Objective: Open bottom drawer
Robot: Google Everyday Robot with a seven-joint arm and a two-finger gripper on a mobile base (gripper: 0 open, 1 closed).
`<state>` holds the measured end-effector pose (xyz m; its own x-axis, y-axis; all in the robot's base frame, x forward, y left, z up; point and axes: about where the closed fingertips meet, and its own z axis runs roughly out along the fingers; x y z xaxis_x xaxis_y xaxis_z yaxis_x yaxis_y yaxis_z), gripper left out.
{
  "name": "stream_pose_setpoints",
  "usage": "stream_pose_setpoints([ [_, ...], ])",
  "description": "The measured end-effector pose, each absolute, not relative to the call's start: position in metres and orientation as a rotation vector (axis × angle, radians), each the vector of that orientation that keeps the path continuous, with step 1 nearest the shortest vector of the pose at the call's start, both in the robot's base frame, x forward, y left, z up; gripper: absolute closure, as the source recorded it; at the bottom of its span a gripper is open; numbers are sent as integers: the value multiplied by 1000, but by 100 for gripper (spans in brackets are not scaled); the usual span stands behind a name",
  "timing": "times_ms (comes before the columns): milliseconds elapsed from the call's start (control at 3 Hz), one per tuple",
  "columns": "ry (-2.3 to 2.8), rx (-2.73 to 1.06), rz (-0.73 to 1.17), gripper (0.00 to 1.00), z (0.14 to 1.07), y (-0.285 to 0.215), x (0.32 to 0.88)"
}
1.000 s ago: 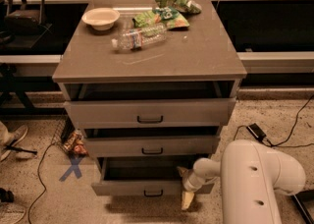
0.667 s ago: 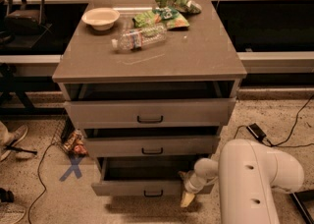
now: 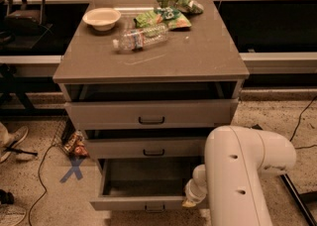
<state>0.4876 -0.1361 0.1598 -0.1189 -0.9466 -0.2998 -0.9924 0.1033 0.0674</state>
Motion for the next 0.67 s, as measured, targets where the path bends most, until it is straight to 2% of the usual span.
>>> stream_pose_setpoints([
  [333, 2238, -1899, 391, 96, 164, -133, 463],
  [667, 2238, -1899, 391, 100, 164, -133, 463],
])
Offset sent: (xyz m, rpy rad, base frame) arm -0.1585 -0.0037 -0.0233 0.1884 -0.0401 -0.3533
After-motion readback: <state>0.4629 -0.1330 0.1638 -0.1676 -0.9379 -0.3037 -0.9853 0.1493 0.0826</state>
